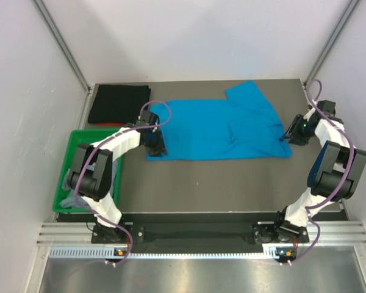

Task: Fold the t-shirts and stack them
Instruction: Fold the tshirt

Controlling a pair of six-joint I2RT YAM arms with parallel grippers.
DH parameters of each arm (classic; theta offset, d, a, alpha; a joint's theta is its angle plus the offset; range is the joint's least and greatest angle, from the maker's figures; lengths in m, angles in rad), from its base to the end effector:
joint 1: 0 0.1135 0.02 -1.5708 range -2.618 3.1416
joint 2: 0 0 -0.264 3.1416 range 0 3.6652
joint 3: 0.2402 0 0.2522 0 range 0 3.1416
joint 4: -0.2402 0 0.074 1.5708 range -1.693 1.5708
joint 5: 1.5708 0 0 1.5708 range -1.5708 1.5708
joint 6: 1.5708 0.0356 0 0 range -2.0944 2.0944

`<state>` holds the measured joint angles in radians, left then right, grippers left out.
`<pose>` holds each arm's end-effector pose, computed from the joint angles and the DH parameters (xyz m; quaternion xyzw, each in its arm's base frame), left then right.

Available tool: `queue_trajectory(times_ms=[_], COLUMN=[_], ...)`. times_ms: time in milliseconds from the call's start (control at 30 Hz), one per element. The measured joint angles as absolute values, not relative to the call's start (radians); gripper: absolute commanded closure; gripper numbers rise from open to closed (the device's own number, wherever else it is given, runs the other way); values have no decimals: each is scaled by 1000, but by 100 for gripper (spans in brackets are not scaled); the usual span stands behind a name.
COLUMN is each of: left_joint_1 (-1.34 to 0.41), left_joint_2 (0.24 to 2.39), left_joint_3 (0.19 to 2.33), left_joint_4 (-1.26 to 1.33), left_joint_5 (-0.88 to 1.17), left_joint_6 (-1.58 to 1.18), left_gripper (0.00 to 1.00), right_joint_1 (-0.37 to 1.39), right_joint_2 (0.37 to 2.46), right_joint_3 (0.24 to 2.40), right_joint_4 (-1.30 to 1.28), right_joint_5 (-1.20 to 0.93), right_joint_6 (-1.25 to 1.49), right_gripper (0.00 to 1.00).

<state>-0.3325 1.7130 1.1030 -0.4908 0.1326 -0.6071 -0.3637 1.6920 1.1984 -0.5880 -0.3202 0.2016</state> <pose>0.3218 -0.1161 0.1862 -0.1175 0.9634 -0.1626 0.1780 0.3280 -0.1129 0.2172 0.2301 0.9306 0.1348 0.2508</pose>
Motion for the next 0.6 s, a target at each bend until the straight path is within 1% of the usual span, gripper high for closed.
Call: queue_trajectory(times_ms=[133,267,533,600], left_joint_1=[-330,-326,-328,-329], left_joint_2=[1786,1789,1789,1789], left_joint_3=[1103,1109,1109,1109], left_joint_4=[-492,-492,-492,-492], left_joint_5=[151,149,133,129], left_joint_6=[-608,-607,-607,-607], left_gripper=[64,64,64,64], right_joint_1=[-360,-360,-356,-353], right_joint_2=[1744,1798,1842,1843], right_joint_3=[1202,1214,1227,1232], right_joint_4=[-593,-603,-611,-614], right_joint_5=[-368,-376,-394,-392], right_joint_6=[138,97,62,58], right_gripper=[58,58,65,70])
